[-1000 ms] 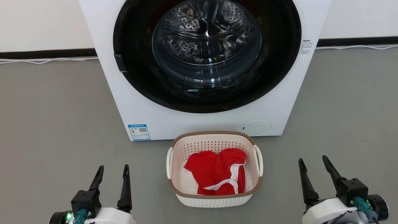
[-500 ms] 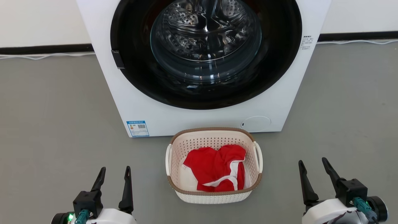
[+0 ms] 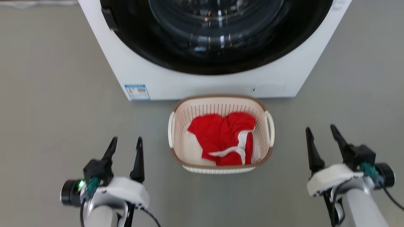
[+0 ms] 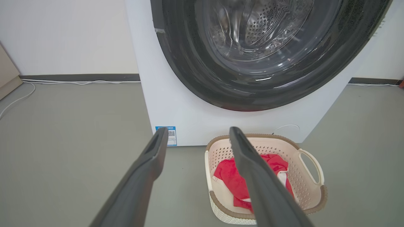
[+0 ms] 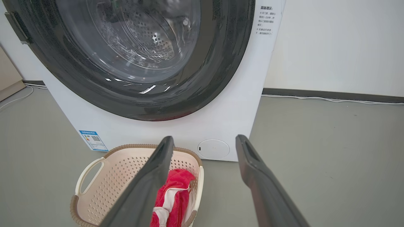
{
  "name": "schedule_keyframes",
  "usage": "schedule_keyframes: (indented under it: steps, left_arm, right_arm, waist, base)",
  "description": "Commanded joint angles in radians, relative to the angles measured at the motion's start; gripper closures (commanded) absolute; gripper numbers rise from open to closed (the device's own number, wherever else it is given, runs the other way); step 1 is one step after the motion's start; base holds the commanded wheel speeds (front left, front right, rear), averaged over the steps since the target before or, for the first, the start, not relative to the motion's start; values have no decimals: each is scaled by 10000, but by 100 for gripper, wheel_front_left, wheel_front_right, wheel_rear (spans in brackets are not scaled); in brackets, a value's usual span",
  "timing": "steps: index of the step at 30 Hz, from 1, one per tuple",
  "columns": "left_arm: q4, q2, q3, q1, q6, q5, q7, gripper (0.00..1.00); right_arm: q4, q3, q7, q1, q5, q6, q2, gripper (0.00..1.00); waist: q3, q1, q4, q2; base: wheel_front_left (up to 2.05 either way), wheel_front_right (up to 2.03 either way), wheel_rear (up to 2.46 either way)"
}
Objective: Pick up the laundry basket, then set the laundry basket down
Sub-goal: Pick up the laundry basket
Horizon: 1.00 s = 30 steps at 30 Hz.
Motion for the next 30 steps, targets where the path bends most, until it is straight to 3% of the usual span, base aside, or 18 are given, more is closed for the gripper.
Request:
schedule_keyframes:
  steps: [1,7,17,23,30]
  left_arm:
    - [-61,104,196,-607,52,-30,-63,0]
    - [1222,104,-175,-2145,6,-139,-63,0]
    - [4294,104,-1123,-5216,88,-637,-63,0]
    - [6001,104,-1645,-6681,113,-1404,-63,0]
    - [6850,104,-2213,-7615,168,-2060,-63,0]
  right_arm:
    - [-26,155,-132,-492,-142,62,-41,0]
    - [938,-66,-132,-1954,-521,62,-41,0]
    - [3623,-653,-132,-4567,-1299,62,-41,0]
    - [4872,-1400,-129,-5710,-1988,62,-58,0]
    - [5527,-2135,-130,-6372,-2838,62,-47,0]
  waist:
    - [672,0,99,0]
    - [2058,0,147,0]
    - [4277,0,173,0]
    - [5194,0,56,0]
    - [5699,0,86,0]
  base:
    - [0,0,0]
    - [0,0,0]
    - [0,0,0]
    - [0,0,0]
    - [0,0,0]
